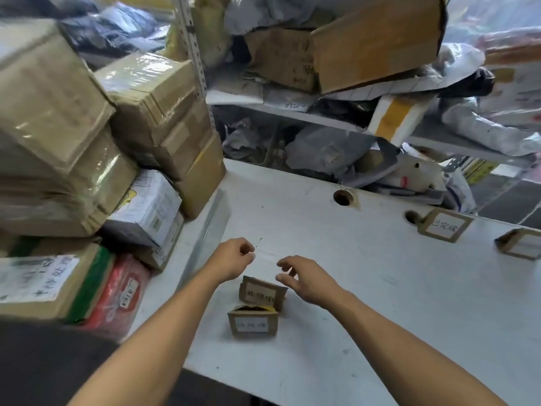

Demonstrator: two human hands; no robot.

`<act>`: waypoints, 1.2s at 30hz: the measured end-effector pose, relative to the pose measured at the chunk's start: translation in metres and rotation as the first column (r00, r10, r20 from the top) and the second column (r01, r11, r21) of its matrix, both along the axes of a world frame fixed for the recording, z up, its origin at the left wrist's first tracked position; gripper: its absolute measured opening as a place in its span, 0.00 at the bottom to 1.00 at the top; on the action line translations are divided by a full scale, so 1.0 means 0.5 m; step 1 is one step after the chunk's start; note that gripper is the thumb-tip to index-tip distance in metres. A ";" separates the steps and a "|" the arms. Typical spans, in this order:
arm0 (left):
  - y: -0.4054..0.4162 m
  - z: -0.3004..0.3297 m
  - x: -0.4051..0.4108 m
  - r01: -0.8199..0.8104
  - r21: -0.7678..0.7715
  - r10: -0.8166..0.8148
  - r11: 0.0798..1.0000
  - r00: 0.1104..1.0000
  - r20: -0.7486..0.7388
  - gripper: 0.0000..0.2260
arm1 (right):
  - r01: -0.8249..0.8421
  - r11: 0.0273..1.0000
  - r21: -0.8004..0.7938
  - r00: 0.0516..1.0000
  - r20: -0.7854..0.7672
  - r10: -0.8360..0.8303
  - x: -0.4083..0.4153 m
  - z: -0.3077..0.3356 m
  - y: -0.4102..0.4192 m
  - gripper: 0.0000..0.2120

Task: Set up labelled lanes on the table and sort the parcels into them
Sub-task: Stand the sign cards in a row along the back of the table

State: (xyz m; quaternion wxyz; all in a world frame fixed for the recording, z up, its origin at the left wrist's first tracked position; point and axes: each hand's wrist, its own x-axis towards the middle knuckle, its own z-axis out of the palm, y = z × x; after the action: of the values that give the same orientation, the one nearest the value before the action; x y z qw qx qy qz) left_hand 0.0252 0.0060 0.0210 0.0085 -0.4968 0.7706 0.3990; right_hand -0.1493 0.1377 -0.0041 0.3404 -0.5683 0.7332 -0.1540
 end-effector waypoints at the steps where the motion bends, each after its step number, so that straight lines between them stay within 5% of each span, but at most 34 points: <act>1: 0.001 -0.009 0.010 0.006 0.020 -0.007 1.000 1.000 0.018 0.13 | -0.011 0.999 0.030 1.000 -0.014 0.012 0.005 -0.007 0.003 0.19; 11: 0.006 -0.063 0.039 0.049 0.149 -0.047 0.988 0.999 -0.018 0.10 | -0.009 1.000 0.009 0.998 -0.062 0.010 0.009 -0.027 0.008 0.11; 18: 0.006 -0.057 -0.026 -0.077 0.164 0.107 0.983 0.978 -0.179 0.08 | 0.210 0.972 -0.108 0.977 0.049 -0.206 -0.065 0.017 -0.007 0.10; 25: 0.005 -0.010 -0.207 -0.006 0.179 0.075 0.984 0.922 -0.380 0.01 | 0.596 0.786 -0.165 0.789 0.306 -0.533 -0.213 0.063 0.004 0.16; 31: -0.001 0.002 -0.397 0.066 0.209 0.031 0.976 0.902 -0.431 0.02 | 0.672 0.734 -0.096 0.721 0.310 -0.620 -0.365 0.045 0.032 0.05; 36: 0.000 -0.024 -0.523 0.016 0.167 0.060 0.986 0.899 -0.435 0.02 | 0.743 0.666 -0.067 0.639 0.368 -0.675 -0.463 0.006 0.028 0.10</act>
State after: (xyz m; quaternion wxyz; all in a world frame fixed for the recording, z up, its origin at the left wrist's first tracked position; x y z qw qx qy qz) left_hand -0.2364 0.0060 0.0092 -0.1281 -0.4006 0.7110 0.5635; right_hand -0.3811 0.1519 -0.0009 0.3003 -0.2339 0.8131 -0.4403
